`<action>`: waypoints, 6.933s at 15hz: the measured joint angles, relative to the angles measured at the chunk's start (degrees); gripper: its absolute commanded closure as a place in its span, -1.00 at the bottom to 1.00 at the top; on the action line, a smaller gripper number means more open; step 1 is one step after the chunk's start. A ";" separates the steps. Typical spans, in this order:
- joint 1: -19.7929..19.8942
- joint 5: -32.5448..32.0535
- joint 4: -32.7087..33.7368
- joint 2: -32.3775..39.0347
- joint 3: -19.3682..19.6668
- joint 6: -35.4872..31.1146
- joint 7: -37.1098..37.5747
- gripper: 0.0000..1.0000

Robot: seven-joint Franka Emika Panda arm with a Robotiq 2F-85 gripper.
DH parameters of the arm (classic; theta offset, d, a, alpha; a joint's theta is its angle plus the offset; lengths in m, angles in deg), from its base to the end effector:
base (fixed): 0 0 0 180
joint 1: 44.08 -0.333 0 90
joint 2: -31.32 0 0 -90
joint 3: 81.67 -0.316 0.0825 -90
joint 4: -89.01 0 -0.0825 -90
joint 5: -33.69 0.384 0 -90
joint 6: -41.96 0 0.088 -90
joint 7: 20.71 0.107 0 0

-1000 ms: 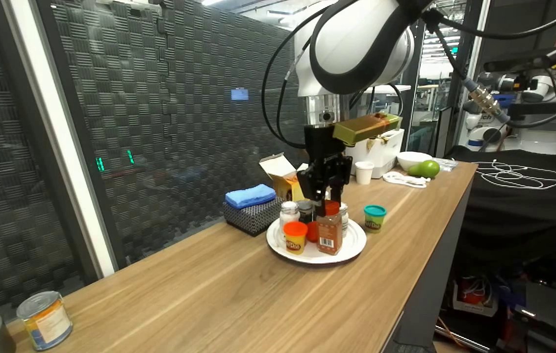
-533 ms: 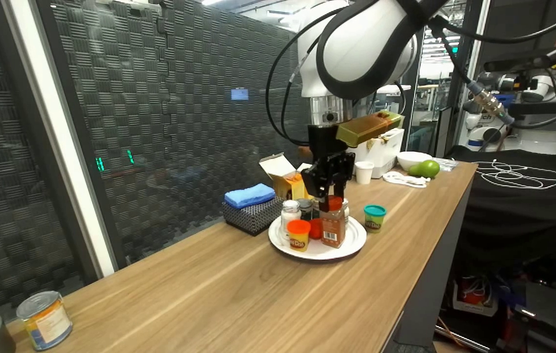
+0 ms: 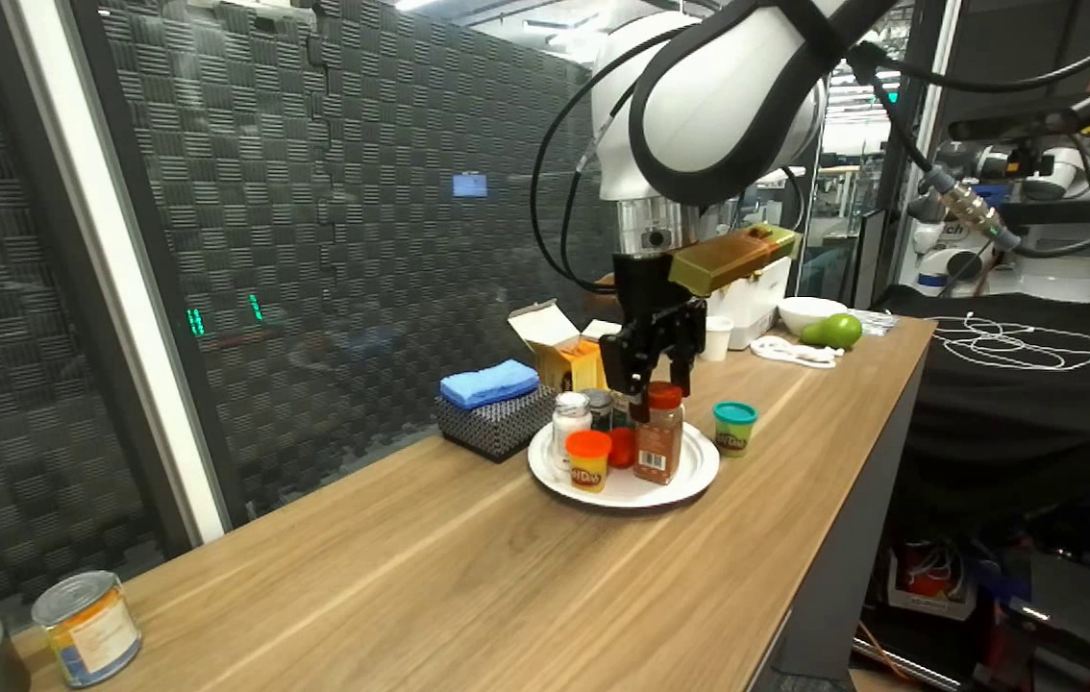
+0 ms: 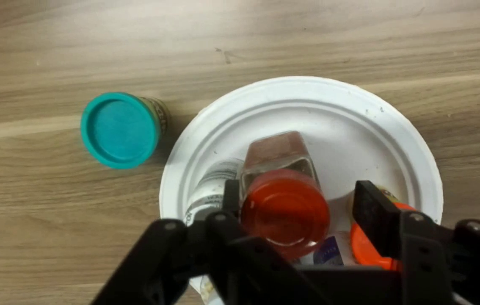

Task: Put the bottles on the tray

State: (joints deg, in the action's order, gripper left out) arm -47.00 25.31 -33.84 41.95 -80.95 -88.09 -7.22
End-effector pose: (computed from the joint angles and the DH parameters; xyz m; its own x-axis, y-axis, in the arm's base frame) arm 0.5561 0.0177 0.3121 0.9941 -0.1014 -0.0380 -0.0962 -0.9881 0.1202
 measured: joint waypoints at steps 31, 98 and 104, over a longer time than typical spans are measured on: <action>5.28 6.81 -14.41 -15.37 3.55 -4.74 -16.19 -1.00; -7.77 -17.61 -3.73 2.81 -1.30 -8.61 34.60 -0.01; -8.75 -21.49 -4.33 2.86 -1.30 -8.34 37.47 -1.00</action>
State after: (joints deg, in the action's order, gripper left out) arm -55.75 3.82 -38.16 44.81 -82.26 -96.43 30.25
